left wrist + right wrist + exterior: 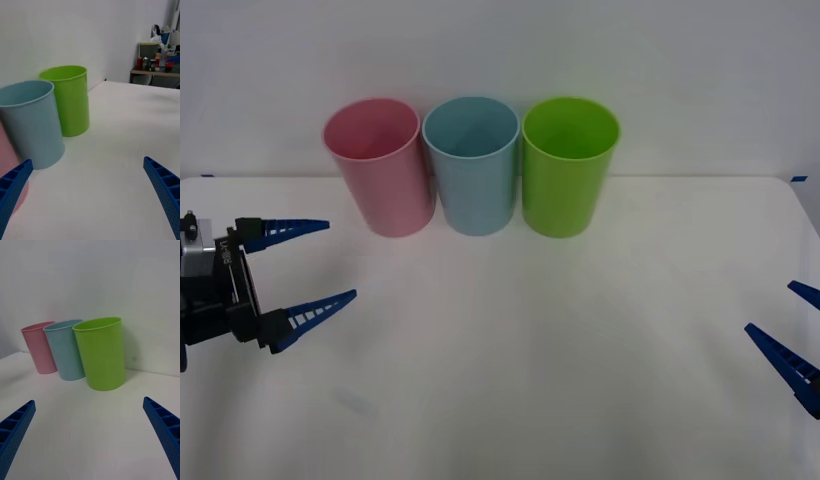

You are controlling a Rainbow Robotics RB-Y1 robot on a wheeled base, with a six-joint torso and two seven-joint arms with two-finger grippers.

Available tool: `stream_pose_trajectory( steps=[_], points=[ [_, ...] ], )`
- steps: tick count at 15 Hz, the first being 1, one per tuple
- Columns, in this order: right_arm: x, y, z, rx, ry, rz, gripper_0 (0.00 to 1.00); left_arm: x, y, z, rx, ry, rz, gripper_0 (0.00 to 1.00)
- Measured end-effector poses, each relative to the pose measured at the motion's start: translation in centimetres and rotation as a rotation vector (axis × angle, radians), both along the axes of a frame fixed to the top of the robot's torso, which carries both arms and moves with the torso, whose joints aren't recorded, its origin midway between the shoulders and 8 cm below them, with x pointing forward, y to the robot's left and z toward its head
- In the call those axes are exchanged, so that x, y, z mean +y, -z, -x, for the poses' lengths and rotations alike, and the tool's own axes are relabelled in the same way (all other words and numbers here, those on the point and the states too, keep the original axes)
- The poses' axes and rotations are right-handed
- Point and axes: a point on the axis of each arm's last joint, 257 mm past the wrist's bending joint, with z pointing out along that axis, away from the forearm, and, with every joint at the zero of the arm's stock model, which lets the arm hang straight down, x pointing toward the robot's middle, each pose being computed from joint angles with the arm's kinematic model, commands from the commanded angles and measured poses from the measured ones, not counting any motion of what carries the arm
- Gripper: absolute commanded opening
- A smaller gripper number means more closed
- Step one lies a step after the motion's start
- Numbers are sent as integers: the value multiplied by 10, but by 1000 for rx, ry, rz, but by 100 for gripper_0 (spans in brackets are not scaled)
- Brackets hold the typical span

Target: Grasp the object on the table and drop it into the matching bin: aluminum can to the light blue bin, PET bottle to the pink bin.

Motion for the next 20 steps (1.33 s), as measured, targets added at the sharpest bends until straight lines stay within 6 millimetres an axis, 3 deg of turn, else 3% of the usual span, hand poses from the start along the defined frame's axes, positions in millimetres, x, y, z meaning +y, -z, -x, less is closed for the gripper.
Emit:
stream_pose_trajectory(
  steps=[7, 11, 20],
  points=[
    [0, 0, 0, 0, 0, 0, 100, 44, 24, 30, 76, -72, -47, 100],
    [0, 0, 0, 0, 0, 0, 100, 59, 32, 48, 125, -103, -12, 100],
    [0, 0, 0, 0, 0, 0, 100, 82, 43, 56, 167, -195, 6, 100]
  ],
)
